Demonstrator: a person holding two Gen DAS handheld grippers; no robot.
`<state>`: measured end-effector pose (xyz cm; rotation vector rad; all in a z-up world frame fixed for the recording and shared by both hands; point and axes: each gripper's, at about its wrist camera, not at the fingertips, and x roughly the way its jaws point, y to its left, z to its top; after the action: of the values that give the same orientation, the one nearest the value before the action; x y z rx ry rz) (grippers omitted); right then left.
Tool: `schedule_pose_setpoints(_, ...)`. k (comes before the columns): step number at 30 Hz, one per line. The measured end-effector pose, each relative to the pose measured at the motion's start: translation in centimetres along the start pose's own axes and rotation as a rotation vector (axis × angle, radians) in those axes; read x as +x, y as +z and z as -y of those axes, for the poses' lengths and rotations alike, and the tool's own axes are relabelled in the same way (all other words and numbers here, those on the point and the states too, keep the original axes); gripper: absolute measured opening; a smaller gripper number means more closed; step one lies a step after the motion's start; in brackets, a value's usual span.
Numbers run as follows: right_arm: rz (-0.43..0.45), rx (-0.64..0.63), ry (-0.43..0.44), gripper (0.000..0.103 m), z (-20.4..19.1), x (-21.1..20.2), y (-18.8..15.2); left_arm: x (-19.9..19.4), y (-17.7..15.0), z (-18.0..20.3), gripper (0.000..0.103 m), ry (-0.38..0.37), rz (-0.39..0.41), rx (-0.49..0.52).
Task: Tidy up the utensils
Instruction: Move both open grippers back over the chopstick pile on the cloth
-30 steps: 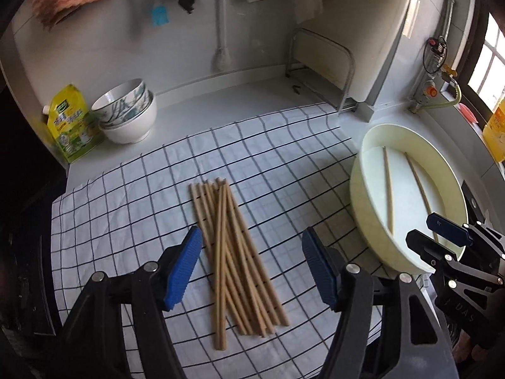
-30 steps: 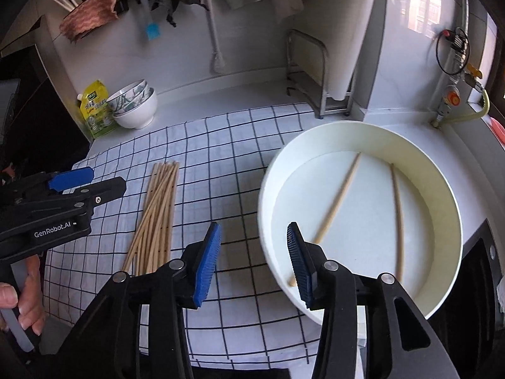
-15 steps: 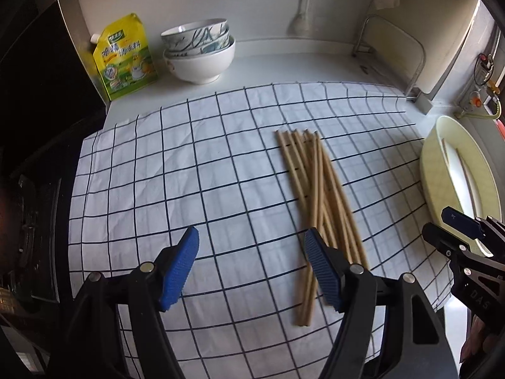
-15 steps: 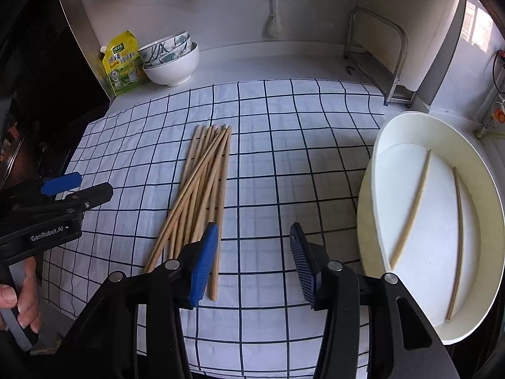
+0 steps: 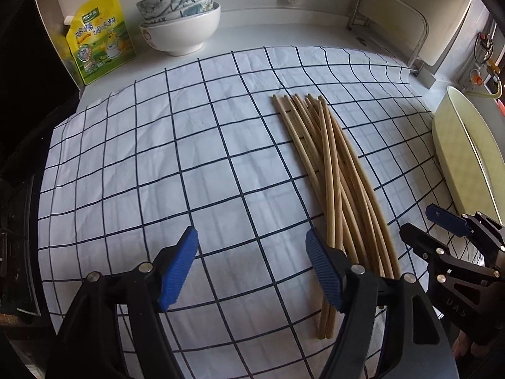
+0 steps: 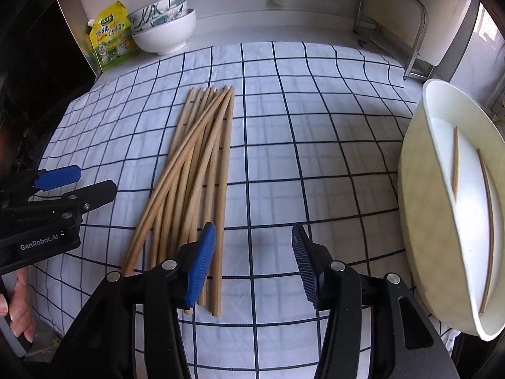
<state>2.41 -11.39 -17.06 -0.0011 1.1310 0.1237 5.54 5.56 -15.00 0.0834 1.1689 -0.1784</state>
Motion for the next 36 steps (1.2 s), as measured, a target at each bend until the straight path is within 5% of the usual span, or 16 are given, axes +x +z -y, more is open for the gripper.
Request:
schedule_pose_setpoints(21,-0.014,0.008,-0.057,0.048,0.5,1.8,-0.3,0.5,-1.0,1.5,0.072,-0.079,0.01,0.043)
schedule_pose_setpoints(36,-0.009,0.035,-0.059,0.048,1.7,1.7,-0.6,2.3,-1.6,2.1,0.067,-0.026,-0.029,0.044)
